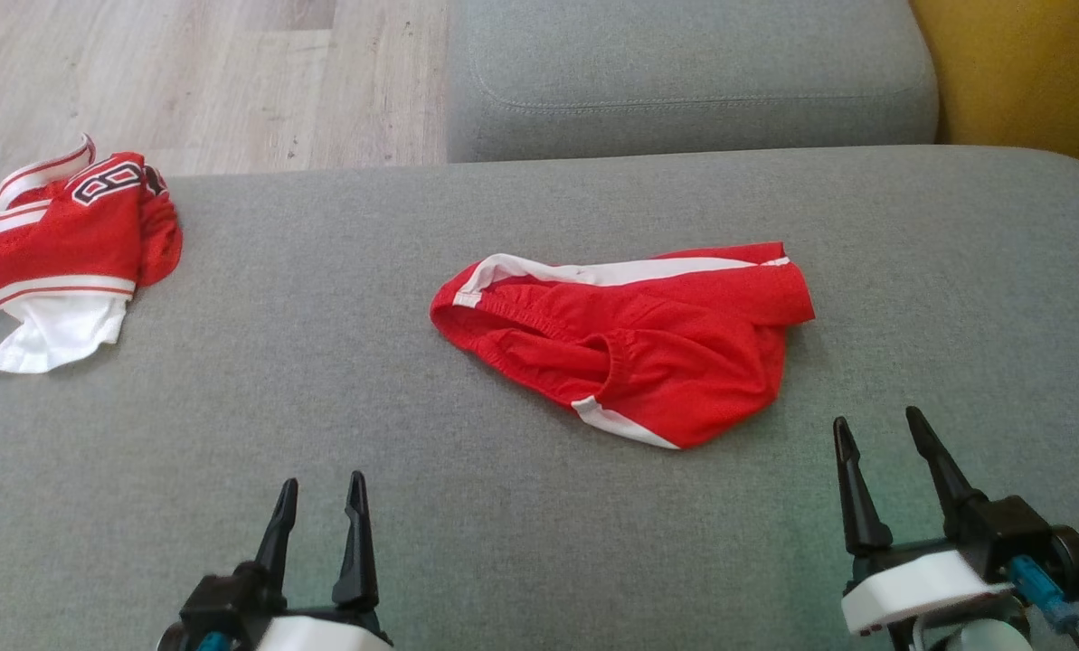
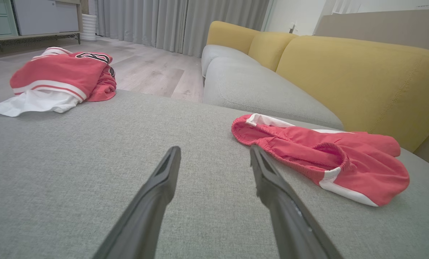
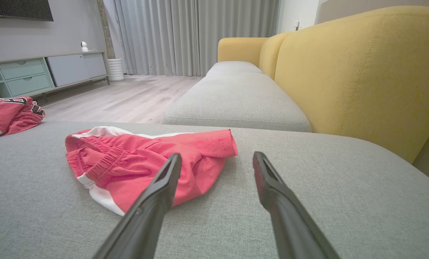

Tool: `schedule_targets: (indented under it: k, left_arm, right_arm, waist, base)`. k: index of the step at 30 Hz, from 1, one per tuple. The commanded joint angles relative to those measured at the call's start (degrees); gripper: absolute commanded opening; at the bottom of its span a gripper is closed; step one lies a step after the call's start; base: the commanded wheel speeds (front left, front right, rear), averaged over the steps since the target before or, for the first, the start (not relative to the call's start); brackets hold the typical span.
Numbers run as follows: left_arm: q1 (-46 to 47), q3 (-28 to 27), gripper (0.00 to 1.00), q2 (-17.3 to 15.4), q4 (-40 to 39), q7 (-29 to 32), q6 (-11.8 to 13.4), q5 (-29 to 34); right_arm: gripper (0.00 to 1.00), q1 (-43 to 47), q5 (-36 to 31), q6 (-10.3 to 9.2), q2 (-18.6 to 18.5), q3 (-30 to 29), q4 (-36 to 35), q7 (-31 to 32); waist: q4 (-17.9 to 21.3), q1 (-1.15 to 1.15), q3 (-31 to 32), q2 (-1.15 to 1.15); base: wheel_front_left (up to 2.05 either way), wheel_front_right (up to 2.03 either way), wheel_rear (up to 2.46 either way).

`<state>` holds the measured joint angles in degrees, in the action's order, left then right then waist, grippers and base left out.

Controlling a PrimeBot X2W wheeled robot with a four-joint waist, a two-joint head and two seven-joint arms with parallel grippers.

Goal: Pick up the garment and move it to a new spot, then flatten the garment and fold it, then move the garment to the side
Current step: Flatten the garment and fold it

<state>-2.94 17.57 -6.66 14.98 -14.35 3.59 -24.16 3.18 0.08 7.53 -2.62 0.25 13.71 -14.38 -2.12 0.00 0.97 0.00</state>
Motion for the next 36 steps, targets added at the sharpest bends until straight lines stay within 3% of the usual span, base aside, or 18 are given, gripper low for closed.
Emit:
schedule_targets:
  k: [1, 13, 23, 36]
  left_arm:
    - [1.6, -1.5, 1.0, -0.7, -1.9, -0.2, 0.4, 0.1]
    - [3.5, -0.7, 1.0, -1.1, -3.0, 1.1, 1.2, 0.4]
    - [13.6, 2.8, 1.0, 0.1, -2.1, 5.8, 0.3, 2.3]
    - [31.2, 3.6, 1.0, 3.2, 11.2, 12.2, -1.9, -4.0]
  right_arm:
    - [1.0, -1.3, 0.2, -0.04, -0.3, 1.5, -1.7, -0.6]
    - [1.0, -2.0, -0.1, -0.04, -0.3, 1.3, -2.2, -0.6]
    - [1.0, -5.4, -0.8, -0.04, -0.3, 2.0, -3.2, -0.6]
    - [1.0, -12.3, -1.3, -0.04, -0.3, 4.2, -4.3, -0.6]
  waist:
    - [0.0, 0.0, -0.1, 0.0]
    - [0.2, 0.0, -1.7, 0.0]
    - [1.7, 0.0, -6.3, 0.0]
    - [7.3, 0.0, -17.3, 0.0]
  base:
    - [0.0, 0.0, 0.0]
    - [0.0, 0.0, 0.0]
    - [0.0, 0.0, 0.0]
    - [0.0, 0.0, 0.0]
